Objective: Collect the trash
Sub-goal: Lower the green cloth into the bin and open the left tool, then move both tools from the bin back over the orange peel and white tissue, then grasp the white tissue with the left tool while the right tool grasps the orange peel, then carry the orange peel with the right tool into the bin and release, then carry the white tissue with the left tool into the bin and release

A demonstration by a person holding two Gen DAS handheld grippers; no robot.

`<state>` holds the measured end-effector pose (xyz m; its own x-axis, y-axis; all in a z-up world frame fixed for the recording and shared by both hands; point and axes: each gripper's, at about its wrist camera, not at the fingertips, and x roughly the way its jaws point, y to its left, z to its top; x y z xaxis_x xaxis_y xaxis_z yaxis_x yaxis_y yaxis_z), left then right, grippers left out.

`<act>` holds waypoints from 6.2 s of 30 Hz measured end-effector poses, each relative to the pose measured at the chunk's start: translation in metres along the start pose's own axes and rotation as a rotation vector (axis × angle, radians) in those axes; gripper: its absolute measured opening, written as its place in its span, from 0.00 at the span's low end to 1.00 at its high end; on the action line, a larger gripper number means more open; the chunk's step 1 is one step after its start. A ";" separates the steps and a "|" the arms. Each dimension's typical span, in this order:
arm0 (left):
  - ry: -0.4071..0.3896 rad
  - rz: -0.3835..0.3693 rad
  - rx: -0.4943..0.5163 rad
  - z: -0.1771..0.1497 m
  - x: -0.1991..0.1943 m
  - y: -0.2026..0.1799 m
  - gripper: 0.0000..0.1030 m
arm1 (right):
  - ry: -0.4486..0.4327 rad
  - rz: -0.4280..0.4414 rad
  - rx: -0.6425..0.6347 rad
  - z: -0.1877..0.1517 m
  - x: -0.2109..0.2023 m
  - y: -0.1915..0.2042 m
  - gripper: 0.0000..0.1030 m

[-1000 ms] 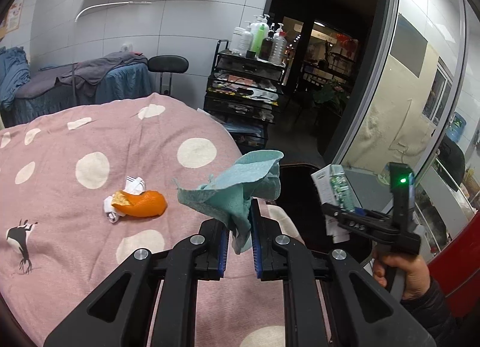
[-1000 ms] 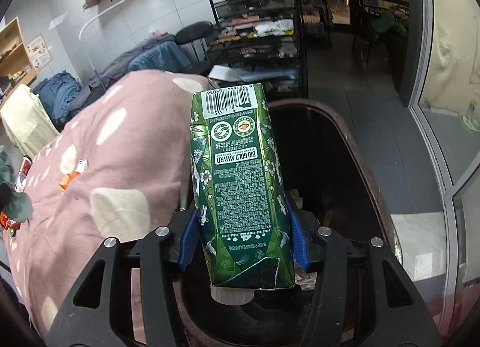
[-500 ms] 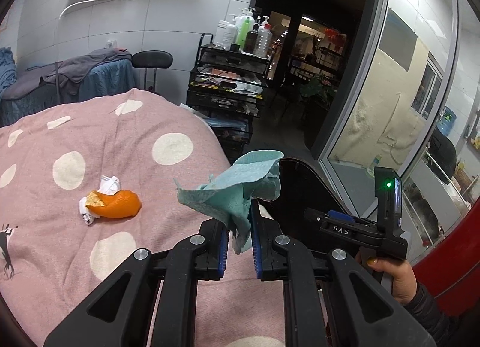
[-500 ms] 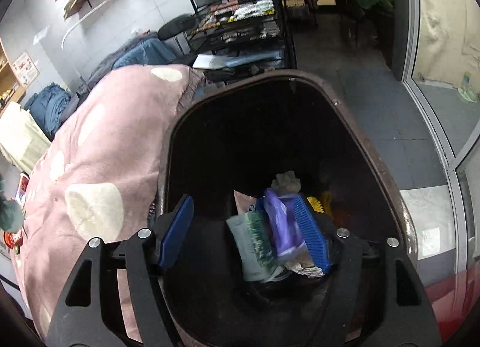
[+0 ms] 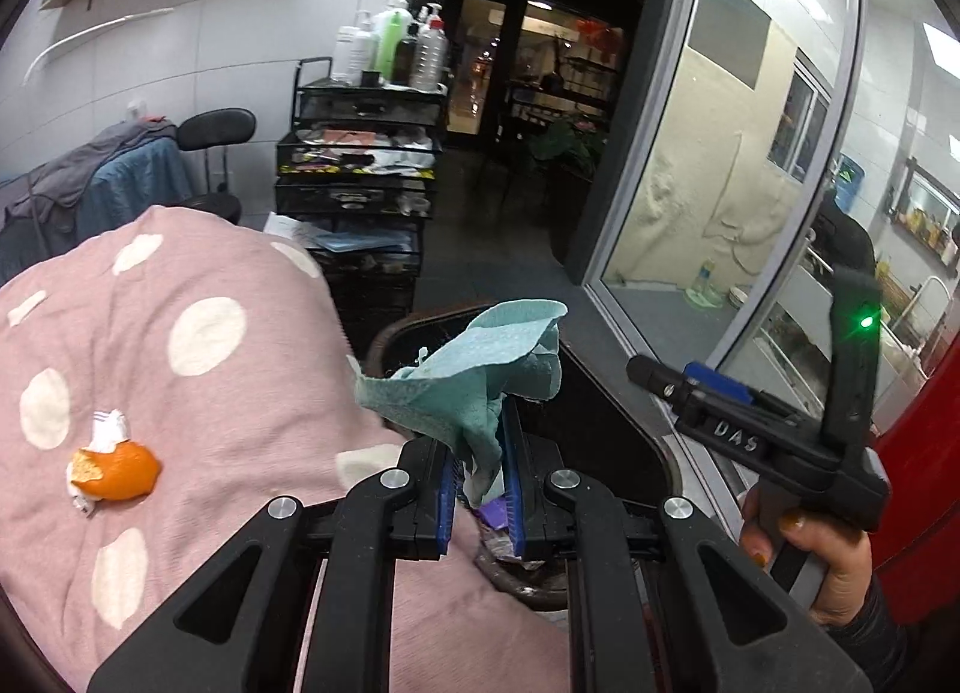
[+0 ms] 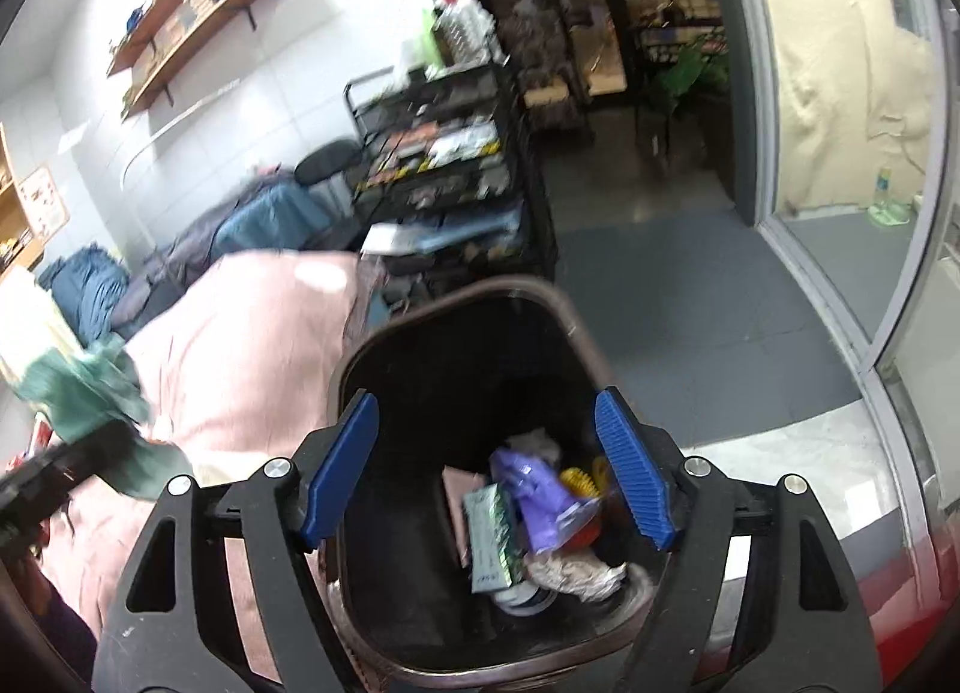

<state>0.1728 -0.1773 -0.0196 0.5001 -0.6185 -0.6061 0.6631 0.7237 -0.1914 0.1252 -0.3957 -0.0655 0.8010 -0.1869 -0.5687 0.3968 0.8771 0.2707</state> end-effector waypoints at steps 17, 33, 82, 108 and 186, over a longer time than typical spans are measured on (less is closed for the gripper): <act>0.130 0.008 0.099 0.008 0.065 -0.034 0.15 | -0.089 -0.098 0.055 0.025 -0.028 -0.040 0.78; 0.104 0.078 0.200 -0.001 0.060 -0.046 0.89 | -0.069 -0.083 0.044 0.022 -0.022 -0.040 0.88; -0.138 0.393 -0.442 -0.094 -0.120 0.186 0.95 | 0.335 0.463 -0.439 -0.039 0.071 0.239 0.94; 0.114 0.362 -0.309 -0.077 -0.074 0.203 0.84 | 0.402 0.399 -0.839 -0.070 0.105 0.331 0.22; 0.008 0.075 -0.052 -0.034 -0.033 0.024 0.24 | 0.258 0.158 -0.026 -0.036 0.051 0.014 0.64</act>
<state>0.1533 -0.1295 -0.0305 0.5426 -0.5601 -0.6260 0.5943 0.7826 -0.1851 0.1558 -0.3770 -0.1184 0.7103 0.0690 -0.7005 0.2619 0.8979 0.3539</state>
